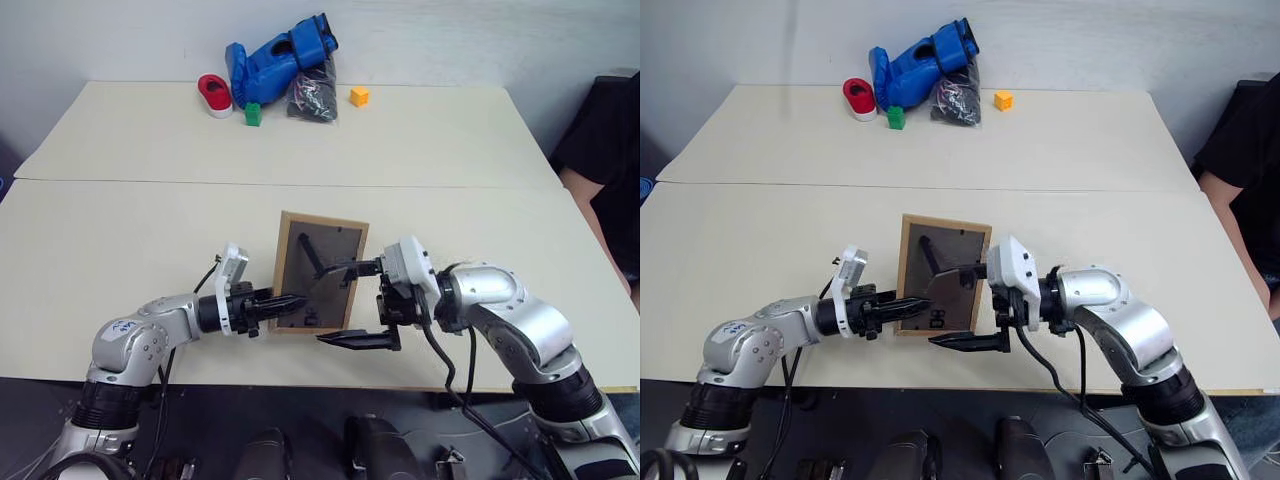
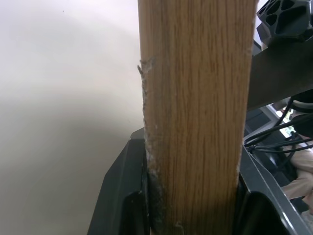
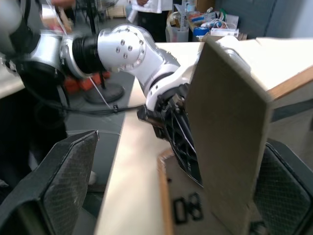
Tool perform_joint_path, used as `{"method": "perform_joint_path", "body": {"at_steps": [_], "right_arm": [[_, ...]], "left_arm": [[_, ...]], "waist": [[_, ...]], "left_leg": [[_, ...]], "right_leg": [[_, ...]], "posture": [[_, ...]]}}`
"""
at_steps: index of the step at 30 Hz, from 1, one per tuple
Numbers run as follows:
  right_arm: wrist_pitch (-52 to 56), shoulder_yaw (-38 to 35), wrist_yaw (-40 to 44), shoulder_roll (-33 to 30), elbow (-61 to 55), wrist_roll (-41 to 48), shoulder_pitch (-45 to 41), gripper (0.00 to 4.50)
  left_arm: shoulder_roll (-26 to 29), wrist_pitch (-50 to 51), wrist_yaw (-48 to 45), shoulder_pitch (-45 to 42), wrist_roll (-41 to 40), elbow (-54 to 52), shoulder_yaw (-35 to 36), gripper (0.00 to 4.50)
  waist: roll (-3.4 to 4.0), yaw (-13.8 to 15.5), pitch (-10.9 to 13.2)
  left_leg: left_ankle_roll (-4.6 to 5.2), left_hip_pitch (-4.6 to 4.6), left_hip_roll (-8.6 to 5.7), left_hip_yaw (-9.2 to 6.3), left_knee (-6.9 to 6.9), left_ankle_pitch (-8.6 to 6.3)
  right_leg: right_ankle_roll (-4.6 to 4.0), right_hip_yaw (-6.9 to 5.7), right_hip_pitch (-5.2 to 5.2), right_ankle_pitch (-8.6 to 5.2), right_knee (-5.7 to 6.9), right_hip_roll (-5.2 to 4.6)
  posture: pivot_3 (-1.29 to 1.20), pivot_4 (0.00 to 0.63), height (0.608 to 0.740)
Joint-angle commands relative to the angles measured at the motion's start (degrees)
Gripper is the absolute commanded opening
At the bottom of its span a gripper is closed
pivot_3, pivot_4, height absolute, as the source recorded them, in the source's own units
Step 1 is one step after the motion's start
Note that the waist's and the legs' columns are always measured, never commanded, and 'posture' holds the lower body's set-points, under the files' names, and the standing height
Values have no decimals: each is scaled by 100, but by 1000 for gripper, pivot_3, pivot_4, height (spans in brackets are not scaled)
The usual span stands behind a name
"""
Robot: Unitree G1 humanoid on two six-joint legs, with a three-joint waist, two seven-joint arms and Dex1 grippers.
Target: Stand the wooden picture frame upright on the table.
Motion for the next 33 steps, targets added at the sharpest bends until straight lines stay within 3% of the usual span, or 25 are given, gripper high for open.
{"method": "perform_joint_path", "body": {"at_steps": [1, 5, 7, 11, 15, 24, 27, 30, 33], "right_arm": [[-853, -45, 99, 8, 154, -470, 89, 4473], [-2328, -458, 412, -228, 968, -985, 200, 4473], [-3289, -836, 414, -273, 1409, -1138, 195, 4473], [-5086, -1156, 349, -320, 2321, -1650, -102, 4473], [-6749, -968, -311, -13, 3254, -2700, -639, 4473], [-8135, -292, -1420, 617, 4253, -3968, -1140, 4473], [-8345, -278, -1955, 776, 4409, -4384, -1303, 4473], [-8599, -290, -2553, 938, 4445, -4918, -1278, 3854], [-8529, -330, -2998, 945, 4457, -5158, -1192, 2886]], "left_arm": [[67, 256, -97, -169, -365, -68, 352, 1269], [260, 1309, -116, -285, -1204, -102, 710, 1269], [463, 2321, 122, -487, -1725, 156, 915, 1269], [899, 4040, 771, -1141, -2786, 1338, 879, 1269], [1389, 4133, 1315, -1549, -4164, 2157, 69, 1269], [1535, 3936, 2821, -1956, -6375, 2947, -791, 1269], [1555, 3850, 2996, -2007, -6589, 2965, -947, 1269], [1499, 3907, 2850, -2142, -6589, 3107, -935, 1269], [1449, 3950, 2805, -2255, -6589, 3296, -925, 1269]], "waist": [[0, 0, 0], [-2, 1, 1], [-2, 3, 5], [-5, 0, 10], [-6, -50, 16], [-5, -36, 16], [-5, -37, 16], [-5, -36, 16], [-4, -37, 16]], "left_leg": [[-1, 0, 0, 0, 0, 0], [-3, 1, 0, 0, 1, 2], [-2, 1, -2, 0, 1, 2], [-3, 6, -2, -3, 6, 4], [-11, 10, 0, -3, 3, 8], [-25, 7, 2, -6, 9, 16], [-26, 7, 2, -10, 10, 17], [-28, 6, 0, -10, 13, 18], [-29, 6, -2, -10, 13, 19]], "right_leg": [[0, 0, 0, 0, 0, 0], [0, 0, 0, 0, 1, 2], [0, 0, 2, 0, 2, 1], [1, -2, 6, 0, 3, 2], [1, 0, 4, 0, 12, 4], [0, 0, -4, 0, 26, 4], [0, 0, -4, 0, 27, 3], [0, -1, -4, -1, 30, 5], [-1, -1, -5, -1, 34, 6]], "posture": [[0, 150, 740], [0, 150, 740], [0, 150, 740], [0, 150, 740], [0, 150, 740], [0, 150, 740], [0, 150, 740], [0, 150, 740], [0, 150, 740]]}}
